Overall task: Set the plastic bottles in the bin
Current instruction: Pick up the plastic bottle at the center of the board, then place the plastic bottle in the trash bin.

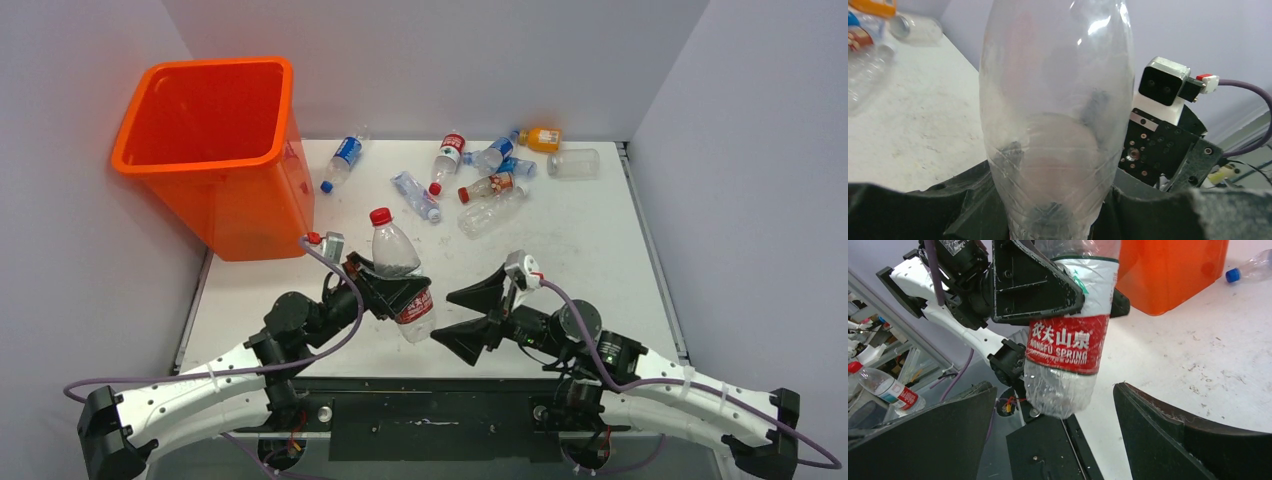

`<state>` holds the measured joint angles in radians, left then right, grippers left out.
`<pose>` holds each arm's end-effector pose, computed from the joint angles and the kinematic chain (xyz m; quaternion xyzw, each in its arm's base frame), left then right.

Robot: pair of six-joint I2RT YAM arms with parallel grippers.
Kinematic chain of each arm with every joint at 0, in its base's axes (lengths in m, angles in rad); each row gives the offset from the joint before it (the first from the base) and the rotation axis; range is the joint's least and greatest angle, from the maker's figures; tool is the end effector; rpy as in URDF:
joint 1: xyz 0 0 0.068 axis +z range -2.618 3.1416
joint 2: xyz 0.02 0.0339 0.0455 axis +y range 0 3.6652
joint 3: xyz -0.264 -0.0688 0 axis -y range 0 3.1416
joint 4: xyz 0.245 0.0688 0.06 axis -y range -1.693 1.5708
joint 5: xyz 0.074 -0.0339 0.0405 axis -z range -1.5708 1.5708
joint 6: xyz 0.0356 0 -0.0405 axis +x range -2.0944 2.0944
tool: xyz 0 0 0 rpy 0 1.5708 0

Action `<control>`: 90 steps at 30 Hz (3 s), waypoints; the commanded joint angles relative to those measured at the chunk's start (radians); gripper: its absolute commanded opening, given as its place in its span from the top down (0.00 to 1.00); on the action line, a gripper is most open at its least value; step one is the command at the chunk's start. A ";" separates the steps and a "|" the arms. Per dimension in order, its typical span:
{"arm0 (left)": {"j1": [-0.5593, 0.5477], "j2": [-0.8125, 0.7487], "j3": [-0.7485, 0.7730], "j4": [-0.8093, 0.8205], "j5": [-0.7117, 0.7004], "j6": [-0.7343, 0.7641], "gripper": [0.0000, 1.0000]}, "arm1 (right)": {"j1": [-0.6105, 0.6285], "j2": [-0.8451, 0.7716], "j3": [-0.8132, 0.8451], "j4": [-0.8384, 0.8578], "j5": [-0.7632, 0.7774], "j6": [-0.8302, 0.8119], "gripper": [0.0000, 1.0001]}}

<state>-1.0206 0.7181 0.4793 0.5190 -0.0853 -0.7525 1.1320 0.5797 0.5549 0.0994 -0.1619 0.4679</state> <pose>0.0960 -0.1507 0.3178 0.0466 0.6001 -0.6023 0.5244 0.0604 0.1422 0.3202 -0.2771 0.6217 0.5624 0.4696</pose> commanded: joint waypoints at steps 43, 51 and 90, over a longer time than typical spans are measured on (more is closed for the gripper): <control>0.009 0.041 0.472 -0.431 0.014 0.171 0.03 | 0.190 0.045 -0.072 0.174 0.207 -0.169 0.77; 0.029 0.117 0.522 -0.434 0.085 0.150 0.27 | 0.218 0.059 -0.068 0.174 0.224 -0.179 0.79; 0.117 0.006 0.647 -0.599 -0.088 0.403 1.00 | 0.271 0.155 0.063 0.191 0.253 -0.019 0.10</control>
<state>-0.9096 0.7963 1.0142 -0.0113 -0.0128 -0.5659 1.3956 0.7330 0.5484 0.2073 0.0975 0.3698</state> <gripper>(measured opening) 0.339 0.898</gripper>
